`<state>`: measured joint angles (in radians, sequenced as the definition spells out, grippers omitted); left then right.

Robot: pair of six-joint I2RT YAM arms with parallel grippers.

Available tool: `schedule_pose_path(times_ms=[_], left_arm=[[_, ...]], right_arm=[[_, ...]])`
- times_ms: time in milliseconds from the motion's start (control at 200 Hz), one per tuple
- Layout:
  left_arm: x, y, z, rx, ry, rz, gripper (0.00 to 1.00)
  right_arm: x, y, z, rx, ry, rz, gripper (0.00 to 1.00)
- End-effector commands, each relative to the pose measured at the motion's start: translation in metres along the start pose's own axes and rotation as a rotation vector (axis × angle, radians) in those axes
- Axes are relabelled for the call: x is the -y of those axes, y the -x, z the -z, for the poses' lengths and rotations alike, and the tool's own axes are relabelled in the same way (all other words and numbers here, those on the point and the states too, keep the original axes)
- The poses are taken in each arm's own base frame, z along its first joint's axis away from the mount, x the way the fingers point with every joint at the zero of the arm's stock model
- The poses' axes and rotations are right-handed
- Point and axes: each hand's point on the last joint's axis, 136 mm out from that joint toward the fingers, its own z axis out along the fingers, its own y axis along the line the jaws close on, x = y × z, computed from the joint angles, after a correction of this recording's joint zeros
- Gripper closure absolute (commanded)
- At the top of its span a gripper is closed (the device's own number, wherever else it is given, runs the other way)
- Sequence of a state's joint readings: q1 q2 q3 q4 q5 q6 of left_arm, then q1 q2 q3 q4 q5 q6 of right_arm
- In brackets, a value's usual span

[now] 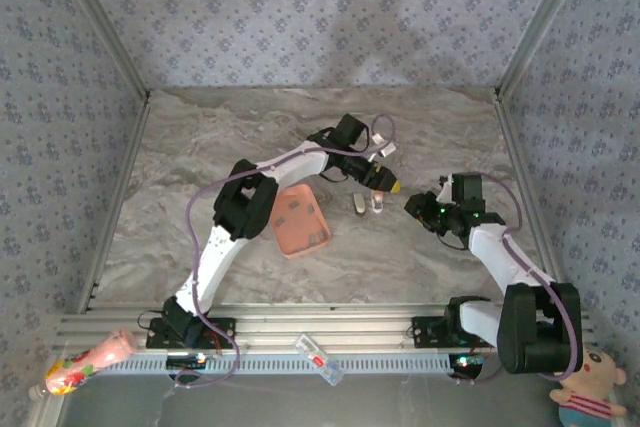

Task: Load the staples into the stapler

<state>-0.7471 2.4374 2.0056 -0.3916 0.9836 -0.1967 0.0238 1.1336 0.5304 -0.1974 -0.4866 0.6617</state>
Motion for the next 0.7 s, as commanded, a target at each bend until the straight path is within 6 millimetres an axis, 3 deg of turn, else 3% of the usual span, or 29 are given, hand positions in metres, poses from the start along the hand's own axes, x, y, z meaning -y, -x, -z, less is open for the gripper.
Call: schedule_pose_path(times_ms=[0,160,355,545,695], left_arm=[[0.043,-0.005,0.015,-0.018,-0.044,-0.065,0.32],[0.043,-0.012,0.033,0.025,0.048,-0.049,0.31],[0.029,-0.003,0.08,0.203,0.157,0.03,0.3],[0.009,-0.012,0.121,0.318,0.238,0.098,0.3],[0.007,-0.022,0.138,0.343,0.269,0.108,0.3]], right_arm=[[-0.002,-0.001,0.003,0.004,0.017,-0.008,0.69],[-0.014,0.001,-0.001,0.004,0.046,-0.007,0.66],[-0.034,0.006,-0.017,-0.024,0.063,0.028,0.59],[-0.06,0.016,-0.042,-0.074,0.093,0.073,0.59],[-0.052,0.015,-0.066,-0.119,0.05,0.084,0.62]])
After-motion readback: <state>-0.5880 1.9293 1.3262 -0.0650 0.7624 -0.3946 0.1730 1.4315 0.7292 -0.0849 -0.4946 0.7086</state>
